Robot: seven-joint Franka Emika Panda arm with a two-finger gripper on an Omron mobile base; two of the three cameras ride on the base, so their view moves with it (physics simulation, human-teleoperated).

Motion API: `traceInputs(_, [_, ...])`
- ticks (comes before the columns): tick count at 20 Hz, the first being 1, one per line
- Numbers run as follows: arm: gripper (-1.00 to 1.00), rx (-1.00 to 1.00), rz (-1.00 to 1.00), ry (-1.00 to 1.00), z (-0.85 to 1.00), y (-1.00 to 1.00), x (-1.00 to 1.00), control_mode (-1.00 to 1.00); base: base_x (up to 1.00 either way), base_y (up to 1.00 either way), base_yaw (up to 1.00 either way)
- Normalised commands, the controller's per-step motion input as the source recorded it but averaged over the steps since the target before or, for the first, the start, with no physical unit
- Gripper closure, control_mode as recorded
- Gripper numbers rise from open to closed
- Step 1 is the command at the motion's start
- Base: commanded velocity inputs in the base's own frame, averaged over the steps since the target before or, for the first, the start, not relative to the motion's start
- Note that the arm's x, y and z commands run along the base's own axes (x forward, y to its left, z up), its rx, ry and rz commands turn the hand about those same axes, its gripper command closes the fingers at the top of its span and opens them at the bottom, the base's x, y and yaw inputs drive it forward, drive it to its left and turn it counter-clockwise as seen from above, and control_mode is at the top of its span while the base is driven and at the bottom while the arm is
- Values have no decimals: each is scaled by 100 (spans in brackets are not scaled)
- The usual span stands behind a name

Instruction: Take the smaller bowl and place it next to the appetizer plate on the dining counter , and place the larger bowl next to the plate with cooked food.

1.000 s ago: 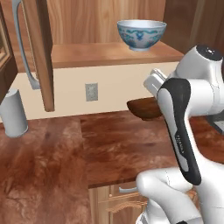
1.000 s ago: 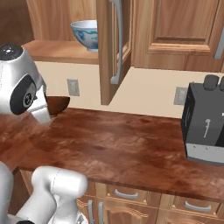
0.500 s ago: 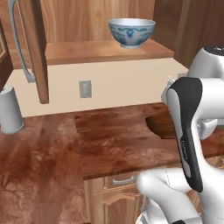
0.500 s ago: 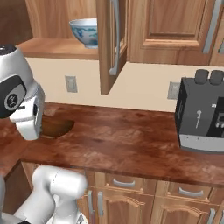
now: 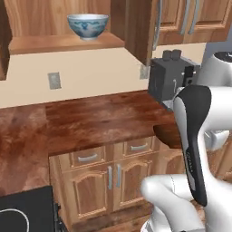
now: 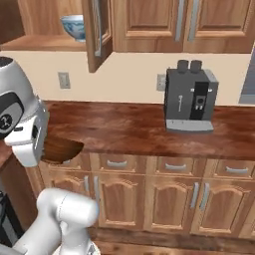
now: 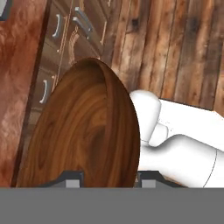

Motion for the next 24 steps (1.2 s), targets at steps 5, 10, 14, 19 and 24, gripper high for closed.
traceInputs(5, [100, 0, 0, 0, 0, 0, 0, 100, 7, -59, -73])
traceInputs(10, [100, 0, 0, 0, 0, 0, 0, 100, 0, 1, -100])
traceInputs(14, [100, 0, 0, 0, 0, 0, 0, 100, 0, 6, -100])
traceInputs(19, [100, 0, 0, 0, 0, 0, 0, 100, 0, 14, -100])
traceInputs(24, [100, 0, 0, 0, 0, 0, 0, 100, 14, 29, -95])
